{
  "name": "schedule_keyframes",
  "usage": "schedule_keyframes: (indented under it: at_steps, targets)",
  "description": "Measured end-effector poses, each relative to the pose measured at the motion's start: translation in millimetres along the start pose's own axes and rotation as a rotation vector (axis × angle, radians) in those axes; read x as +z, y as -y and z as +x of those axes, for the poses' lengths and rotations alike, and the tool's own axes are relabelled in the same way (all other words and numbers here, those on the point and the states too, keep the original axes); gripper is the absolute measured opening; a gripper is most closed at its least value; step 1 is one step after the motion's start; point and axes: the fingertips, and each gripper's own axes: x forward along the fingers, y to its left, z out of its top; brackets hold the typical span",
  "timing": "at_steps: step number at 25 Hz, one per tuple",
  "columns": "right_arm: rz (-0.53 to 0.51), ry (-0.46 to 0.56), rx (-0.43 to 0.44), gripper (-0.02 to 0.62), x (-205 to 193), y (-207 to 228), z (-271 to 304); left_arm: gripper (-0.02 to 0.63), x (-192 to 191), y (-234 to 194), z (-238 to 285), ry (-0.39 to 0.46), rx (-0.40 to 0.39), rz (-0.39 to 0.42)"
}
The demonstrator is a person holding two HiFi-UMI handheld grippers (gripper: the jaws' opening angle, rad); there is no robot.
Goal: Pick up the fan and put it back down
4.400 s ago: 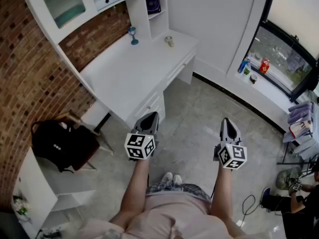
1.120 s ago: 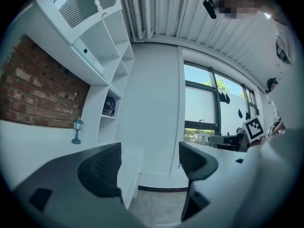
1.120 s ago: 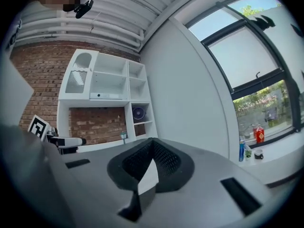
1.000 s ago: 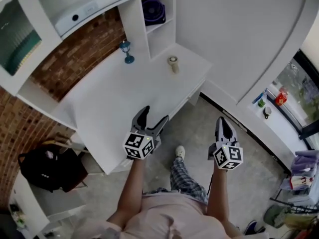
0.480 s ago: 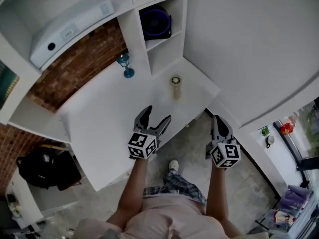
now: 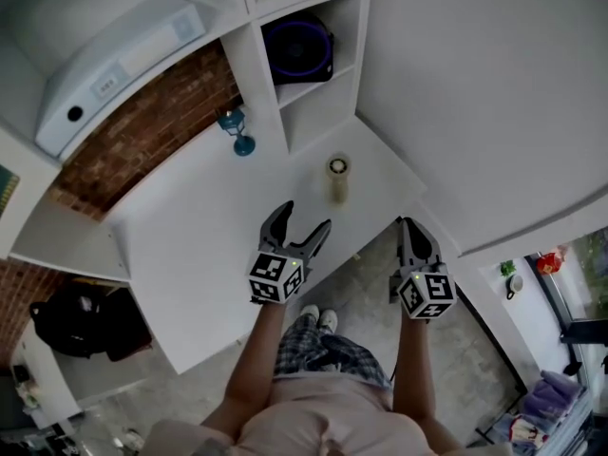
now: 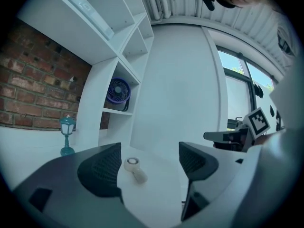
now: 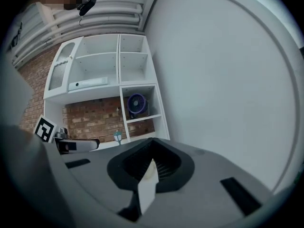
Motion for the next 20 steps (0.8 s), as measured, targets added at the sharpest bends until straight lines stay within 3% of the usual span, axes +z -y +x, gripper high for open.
schedule_keyframes:
  at_steps: [9, 15, 20]
  targets:
    - [0.000, -0.004, 0.004, 0.015, 13.4, 12.8, 48.8, 0.365, 7.2, -14.9, 52.9, -0.051, 0.002, 0.004]
    - [-0.012, -0.056, 0.005, 0.016, 12.7, 27.6, 96.2, 0.364, -9.3, -31.4, 106.3, -0.157, 0.034, -0.035]
    - [-0.035, -0.130, 0.011, 0.017, -10.0, 38.8, 132.4, 0.364, -44.2, -38.9, 146.7, -0.271, 0.063, -0.091]
